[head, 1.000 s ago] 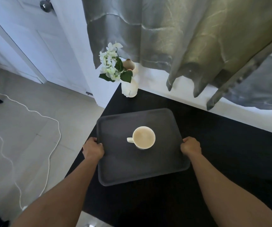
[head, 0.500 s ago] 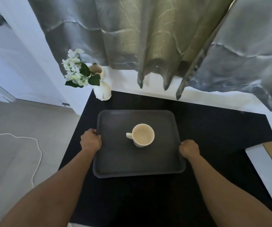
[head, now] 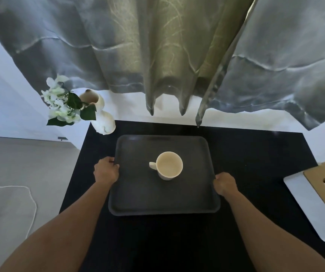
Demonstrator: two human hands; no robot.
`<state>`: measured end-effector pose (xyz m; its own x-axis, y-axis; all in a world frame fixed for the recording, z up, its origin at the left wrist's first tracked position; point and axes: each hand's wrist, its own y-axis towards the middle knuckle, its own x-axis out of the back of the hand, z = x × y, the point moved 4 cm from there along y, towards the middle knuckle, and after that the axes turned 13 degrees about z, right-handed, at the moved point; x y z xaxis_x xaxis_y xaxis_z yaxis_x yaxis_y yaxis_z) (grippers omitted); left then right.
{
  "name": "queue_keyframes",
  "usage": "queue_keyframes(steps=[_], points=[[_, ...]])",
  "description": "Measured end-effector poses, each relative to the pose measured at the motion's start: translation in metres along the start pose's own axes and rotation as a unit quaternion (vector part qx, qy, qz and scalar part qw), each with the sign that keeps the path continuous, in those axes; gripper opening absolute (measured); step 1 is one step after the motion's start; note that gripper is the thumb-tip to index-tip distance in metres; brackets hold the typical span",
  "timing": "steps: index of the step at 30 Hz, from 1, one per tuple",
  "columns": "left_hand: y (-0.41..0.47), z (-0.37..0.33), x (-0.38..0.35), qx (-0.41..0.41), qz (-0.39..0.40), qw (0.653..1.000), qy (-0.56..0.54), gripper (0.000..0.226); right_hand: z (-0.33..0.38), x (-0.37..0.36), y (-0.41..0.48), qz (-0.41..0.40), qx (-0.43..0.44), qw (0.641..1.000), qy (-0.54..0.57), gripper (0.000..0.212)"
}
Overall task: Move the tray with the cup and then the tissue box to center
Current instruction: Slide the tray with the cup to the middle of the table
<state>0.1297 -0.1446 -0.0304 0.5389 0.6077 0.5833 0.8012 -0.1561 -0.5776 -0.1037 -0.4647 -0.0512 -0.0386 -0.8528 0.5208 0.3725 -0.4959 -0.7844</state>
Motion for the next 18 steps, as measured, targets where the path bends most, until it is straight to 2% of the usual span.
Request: queue_keyframes(steps=[6,10,18], points=[[0.026,-0.012,0.003,0.001,0.005,1.0,-0.004,0.038,0.011,0.003,0.018,-0.019,0.007,1.0,0.021,0.004],[0.041,-0.017,0.006,0.004,0.007,1.0,-0.003,0.037,0.016,0.001,0.026,-0.019,0.016,0.999,0.025,0.022],[0.064,-0.022,0.007,-0.002,0.011,1.0,0.006,0.037,0.029,0.0,0.038,-0.014,0.011,0.999,0.046,0.029]])
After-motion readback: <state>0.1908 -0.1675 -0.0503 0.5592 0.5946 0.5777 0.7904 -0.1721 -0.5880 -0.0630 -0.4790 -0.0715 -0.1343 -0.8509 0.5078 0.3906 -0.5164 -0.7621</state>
